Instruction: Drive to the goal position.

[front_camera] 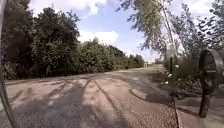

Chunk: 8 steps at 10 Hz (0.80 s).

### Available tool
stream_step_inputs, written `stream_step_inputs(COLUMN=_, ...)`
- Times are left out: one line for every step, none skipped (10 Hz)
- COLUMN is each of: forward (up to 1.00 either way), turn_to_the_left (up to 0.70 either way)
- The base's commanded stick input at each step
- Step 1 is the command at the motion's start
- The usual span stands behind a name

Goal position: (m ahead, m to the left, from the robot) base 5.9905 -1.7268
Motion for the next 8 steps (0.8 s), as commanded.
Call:
stream_step_inputs(forward=0.04, turn_to_the_left=0.0)
stream_step_inputs(forward=0.04, turn_to_the_left=0.0)
stream_step_inputs(forward=0.04, turn_to_the_left=0.0)
stream_step_inputs(forward=0.04, turn_to_the_left=0.0)
stream_step_inputs(forward=0.04, turn_to_the_left=0.0)
stream_step_inputs(forward=0.03, turn_to_the_left=0.0)
stream_step_inputs(forward=0.0, turn_to_the_left=0.0)
stream_step_inputs(forward=0.0, turn_to_the_left=0.0)
